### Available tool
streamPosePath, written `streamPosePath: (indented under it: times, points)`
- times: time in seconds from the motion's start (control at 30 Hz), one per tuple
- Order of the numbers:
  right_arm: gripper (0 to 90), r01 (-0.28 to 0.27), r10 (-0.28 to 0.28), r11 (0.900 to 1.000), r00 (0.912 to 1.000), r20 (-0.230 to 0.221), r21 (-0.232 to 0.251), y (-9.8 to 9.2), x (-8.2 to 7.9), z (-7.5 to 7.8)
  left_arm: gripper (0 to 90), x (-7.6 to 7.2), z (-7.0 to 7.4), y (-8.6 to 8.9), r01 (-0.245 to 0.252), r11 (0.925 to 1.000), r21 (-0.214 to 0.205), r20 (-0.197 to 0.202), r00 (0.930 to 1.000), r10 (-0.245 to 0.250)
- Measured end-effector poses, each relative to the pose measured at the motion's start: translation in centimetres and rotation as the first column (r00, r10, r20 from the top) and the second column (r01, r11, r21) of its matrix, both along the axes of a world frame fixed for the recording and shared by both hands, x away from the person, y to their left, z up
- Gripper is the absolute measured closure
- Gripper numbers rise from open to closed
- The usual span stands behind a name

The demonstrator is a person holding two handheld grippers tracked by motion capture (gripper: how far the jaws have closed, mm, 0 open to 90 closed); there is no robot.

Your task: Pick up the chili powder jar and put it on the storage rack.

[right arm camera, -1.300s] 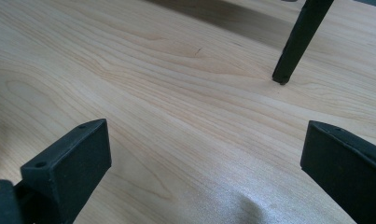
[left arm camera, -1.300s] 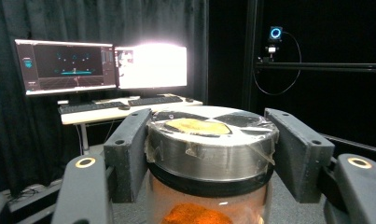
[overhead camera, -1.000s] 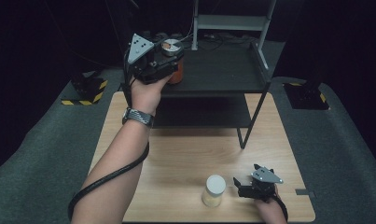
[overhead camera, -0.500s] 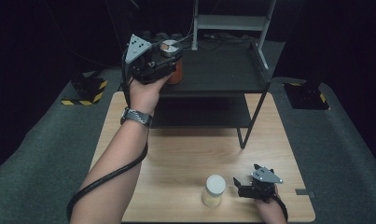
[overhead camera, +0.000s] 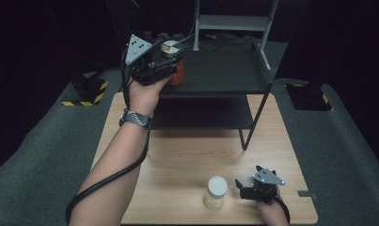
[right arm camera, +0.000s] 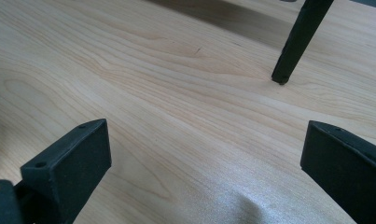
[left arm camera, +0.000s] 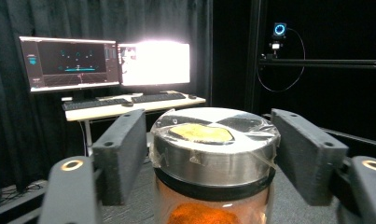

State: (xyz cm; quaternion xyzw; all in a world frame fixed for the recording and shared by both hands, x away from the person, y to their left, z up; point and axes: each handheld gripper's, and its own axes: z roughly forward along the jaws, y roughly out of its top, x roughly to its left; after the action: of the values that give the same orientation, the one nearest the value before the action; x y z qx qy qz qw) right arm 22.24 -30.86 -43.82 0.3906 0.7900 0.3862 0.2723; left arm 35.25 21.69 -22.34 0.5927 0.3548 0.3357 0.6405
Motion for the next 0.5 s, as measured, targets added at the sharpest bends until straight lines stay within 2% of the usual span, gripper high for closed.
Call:
streamPosePath:
  times: [0.13,0.17,0.2,0.27,0.3,0.33,0.37,0.5]
  points:
    - [1.2,-0.001,0.001,1.0000,1.0000,0.003,-0.002,0.0,0.0,0.0,10.8,-0.4,0.1,-0.1,-0.023,0.9997,0.002,-0.010,0.9997,0.023]
    - [1.2,-0.001,0.001,1.0000,1.0000,0.004,-0.001,0.0,0.0,0.0,10.8,-0.6,0.1,-0.2,-0.033,0.9995,-0.004,-0.012,0.9994,0.033]
    - [1.3,0.000,0.000,1.0000,1.0000,0.004,-0.001,0.0,0.0,0.0,5.2,-0.6,0.1,-0.1,-0.036,0.9993,-0.011,-0.016,0.9992,0.035]
    - [1.2,0.001,-0.001,1.0000,1.0000,0.003,0.000,0.0,0.0,0.0,0.4,-0.8,0.3,-0.1,-0.042,0.9991,-0.006,-0.028,0.9987,0.042]
    - [1.3,0.001,-0.001,1.0000,1.0000,0.003,0.000,0.0,0.0,0.0,0.3,-1.1,0.5,-0.2,-0.042,0.9990,0.017,-0.028,0.9987,0.042]
    - [1.3,0.001,-0.001,1.0000,1.0000,0.003,0.000,0.0,0.0,0.0,0.3,-1.1,0.5,-0.2,-0.042,0.9990,0.017,-0.028,0.9987,0.042]
    - [1.3,0.001,-0.001,1.0000,1.0000,0.003,0.000,0.0,0.0,0.0,0.3,-1.6,0.5,-0.3,-0.048,0.9982,0.036,-0.012,0.9988,0.048]
    - [1.3,0.001,-0.001,1.0000,1.0000,0.003,0.001,0.0,0.0,0.0,0.3,-2.3,0.4,-0.3,-0.056,0.9974,0.045,0.004,0.9984,0.056]
